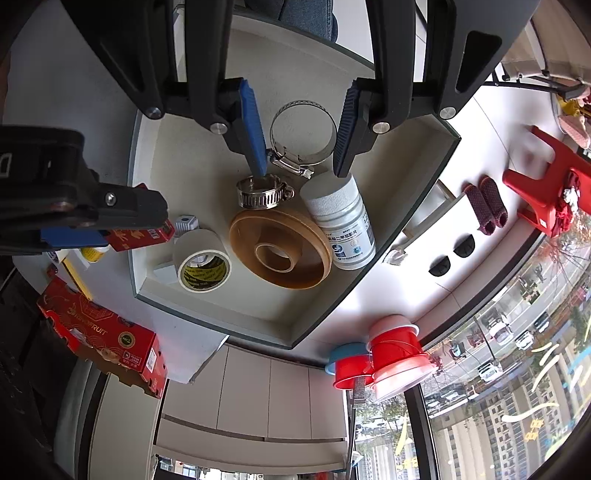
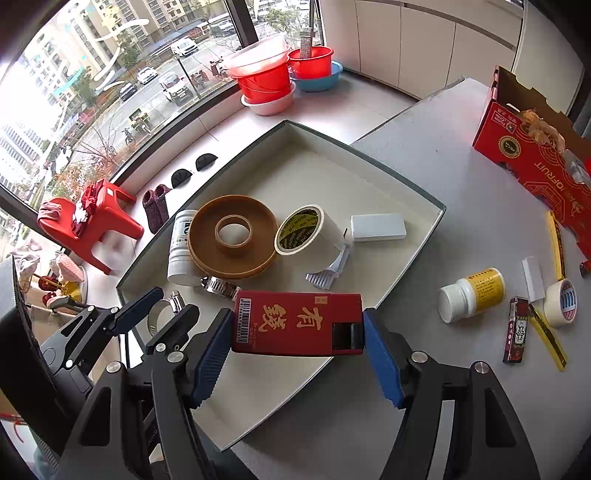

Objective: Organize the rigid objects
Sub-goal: 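Carry the hose clamp with the left gripper while the right carries the red box over the tray, then open the left gripper to drop the clamp while the right gripper releases the red box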

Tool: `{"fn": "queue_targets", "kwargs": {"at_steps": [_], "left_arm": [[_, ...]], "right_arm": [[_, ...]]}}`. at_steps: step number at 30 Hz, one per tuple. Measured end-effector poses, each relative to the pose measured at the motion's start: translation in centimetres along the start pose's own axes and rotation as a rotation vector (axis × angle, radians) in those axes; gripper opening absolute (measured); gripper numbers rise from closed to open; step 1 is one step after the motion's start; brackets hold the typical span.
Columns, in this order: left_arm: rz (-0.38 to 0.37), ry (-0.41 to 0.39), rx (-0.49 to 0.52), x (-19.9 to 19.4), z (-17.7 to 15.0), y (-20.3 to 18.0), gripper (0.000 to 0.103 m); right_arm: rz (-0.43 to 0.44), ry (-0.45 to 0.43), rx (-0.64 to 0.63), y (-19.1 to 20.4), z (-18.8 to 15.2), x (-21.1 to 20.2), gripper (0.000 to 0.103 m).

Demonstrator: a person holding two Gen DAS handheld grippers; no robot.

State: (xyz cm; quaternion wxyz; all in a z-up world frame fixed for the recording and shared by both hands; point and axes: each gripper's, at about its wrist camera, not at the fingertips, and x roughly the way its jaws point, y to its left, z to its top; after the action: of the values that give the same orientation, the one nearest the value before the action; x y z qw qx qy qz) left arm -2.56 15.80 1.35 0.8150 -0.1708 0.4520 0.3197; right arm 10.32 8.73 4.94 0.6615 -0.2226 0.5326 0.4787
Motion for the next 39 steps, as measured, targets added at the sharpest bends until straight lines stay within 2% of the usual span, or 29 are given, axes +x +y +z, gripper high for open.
{"fn": "queue_targets", "kwargs": {"at_steps": [6, 39], "left_arm": [[-0.007, 0.022, -0.01, 0.6, 0.0, 0.1, 0.04], [-0.001, 0.035, -0.007, 1.3, 0.5, -0.3, 0.04]], "right_arm": [[0.003, 0.013, 0.004, -0.1, 0.3, 0.9, 0.07], [0.004, 0.022, 0.015, -0.6, 0.6, 1.5, 0.07]]}}
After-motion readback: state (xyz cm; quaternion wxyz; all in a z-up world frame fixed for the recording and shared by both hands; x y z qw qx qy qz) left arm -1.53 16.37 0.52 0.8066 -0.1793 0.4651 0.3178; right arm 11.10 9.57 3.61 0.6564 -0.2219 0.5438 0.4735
